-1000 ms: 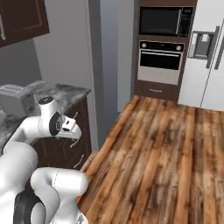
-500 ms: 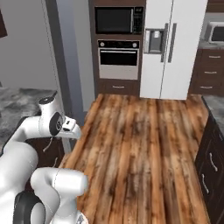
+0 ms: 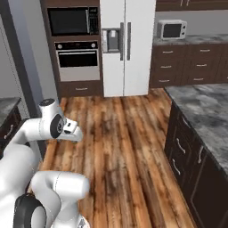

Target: Four empty soda cans are scattered around the kitchen. Gather all the cans and cluster them next to the stove for recycling.

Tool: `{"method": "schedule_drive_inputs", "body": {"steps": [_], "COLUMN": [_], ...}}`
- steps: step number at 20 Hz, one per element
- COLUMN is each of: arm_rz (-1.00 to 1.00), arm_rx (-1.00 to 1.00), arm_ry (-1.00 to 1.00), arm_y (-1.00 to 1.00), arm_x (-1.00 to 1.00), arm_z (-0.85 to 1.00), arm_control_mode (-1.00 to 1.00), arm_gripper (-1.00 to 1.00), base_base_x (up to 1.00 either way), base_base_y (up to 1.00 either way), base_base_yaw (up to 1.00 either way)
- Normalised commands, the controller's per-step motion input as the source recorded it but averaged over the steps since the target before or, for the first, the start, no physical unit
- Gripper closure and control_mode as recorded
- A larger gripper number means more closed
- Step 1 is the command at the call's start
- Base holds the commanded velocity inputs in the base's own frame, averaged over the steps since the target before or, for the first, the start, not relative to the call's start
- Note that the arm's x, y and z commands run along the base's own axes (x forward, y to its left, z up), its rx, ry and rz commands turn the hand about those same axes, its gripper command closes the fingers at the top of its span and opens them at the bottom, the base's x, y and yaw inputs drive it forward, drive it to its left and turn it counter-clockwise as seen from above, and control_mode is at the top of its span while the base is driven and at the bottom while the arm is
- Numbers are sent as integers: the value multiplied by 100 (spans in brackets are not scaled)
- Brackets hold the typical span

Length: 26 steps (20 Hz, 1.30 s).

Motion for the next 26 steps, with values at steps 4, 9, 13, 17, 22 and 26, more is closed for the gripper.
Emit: {"method": "schedule_drive_inputs", "body": {"steps": [4,9,13,17,22,26], "arm_rz": [0,0,0,0,0,0], "arm_rx": [0,0,0,0,0,0], "arm_ry": [0,0,0,0,0,0], "arm_y": [0,0,0,0,0,0], "arm_x": [0,0,0,0,0,0], "arm_z": [0,0,0,0,0,0], "arm_control_mode": [100,100,100,100,100,100], "arm_gripper": [-100,-100,-100,-100,-100,-100], "base_base_x": [0,0,0,0,0,0], "base_base_y": [-27,-27,-29,-29,-38,-43], "base_base_yaw": [-43,-43,-43,-43,-41,-39]}}
